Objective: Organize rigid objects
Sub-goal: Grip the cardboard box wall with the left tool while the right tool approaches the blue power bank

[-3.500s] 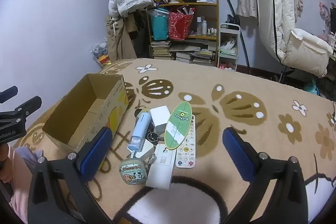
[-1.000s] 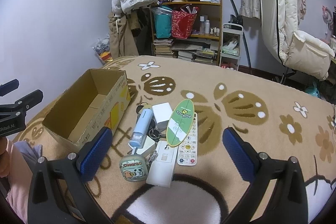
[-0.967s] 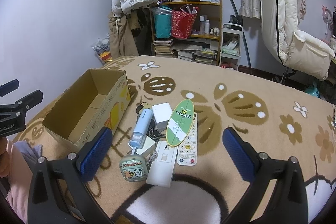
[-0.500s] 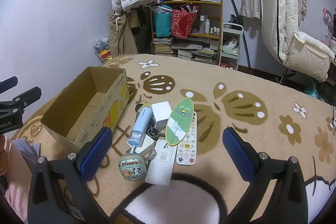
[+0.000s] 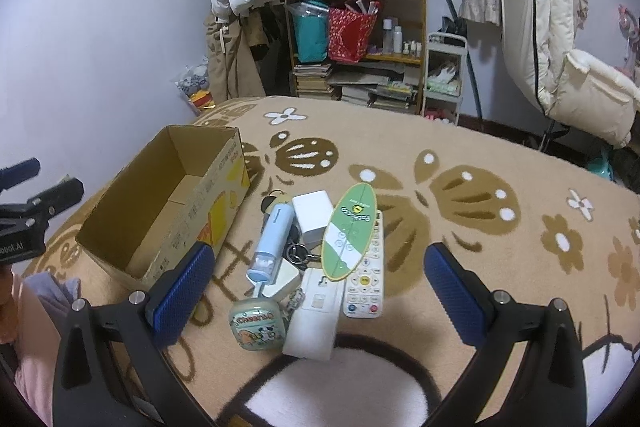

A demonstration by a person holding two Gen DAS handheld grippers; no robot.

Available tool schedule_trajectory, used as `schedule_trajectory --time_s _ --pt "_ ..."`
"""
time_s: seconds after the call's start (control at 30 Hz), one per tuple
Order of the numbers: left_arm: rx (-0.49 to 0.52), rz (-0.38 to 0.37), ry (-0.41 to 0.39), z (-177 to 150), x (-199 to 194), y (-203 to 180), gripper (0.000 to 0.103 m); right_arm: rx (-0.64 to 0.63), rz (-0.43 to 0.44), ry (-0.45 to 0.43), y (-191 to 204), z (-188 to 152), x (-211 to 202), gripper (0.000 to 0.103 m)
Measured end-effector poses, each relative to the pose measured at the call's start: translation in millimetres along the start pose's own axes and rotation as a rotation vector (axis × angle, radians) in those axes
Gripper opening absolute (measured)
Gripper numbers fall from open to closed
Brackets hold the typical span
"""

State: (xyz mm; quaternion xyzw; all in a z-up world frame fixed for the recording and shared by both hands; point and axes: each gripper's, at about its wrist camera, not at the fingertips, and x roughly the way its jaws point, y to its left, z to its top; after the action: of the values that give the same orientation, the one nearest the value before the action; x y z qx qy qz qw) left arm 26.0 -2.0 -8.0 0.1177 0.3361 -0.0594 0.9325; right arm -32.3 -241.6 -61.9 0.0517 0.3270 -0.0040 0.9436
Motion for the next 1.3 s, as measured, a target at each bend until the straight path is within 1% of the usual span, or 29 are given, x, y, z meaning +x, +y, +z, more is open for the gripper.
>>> schedule_trajectory --time_s 0.17,0.3,0.5,0.57,0.77,0.9,1.03,1.13,1.23,1.3 --pt "0.016 0.007 0.032 14 13 3 0.102 -0.005 0.009 0.057 -4 6 16 0.103" --pt "0.015 -0.003 0.094 25 29 8 0.102 -0.008 0.006 0.097 -1 18 33 0.103" --pt "0.036 0.015 0.183 39 58 17 0.102 -0.009 0.018 0.144 2 33 58 0.103" --pt "0.042 0.019 0.234 41 73 21 0.102 -0.015 0.011 0.157 7 38 69 0.103" --pt "-0.001 0.031 0.307 36 105 37 0.102 -0.023 0.015 0.199 17 45 99 0.103" --pt "-0.003 0.043 0.341 28 124 45 0.102 -0.026 0.014 0.228 24 44 117 0.103" --pt "-0.016 0.052 0.395 20 142 52 0.102 -0.039 0.008 0.252 29 41 129 0.103" --pt "0.001 0.080 0.445 13 154 55 0.102 -0.055 0.010 0.272 33 36 136 0.103" --pt "0.013 0.088 0.482 9 161 55 0.102 -0.062 0.014 0.283 35 31 140 0.103" --pt "0.028 0.098 0.503 5 167 53 0.102 -0.073 0.014 0.294 38 28 145 0.100"
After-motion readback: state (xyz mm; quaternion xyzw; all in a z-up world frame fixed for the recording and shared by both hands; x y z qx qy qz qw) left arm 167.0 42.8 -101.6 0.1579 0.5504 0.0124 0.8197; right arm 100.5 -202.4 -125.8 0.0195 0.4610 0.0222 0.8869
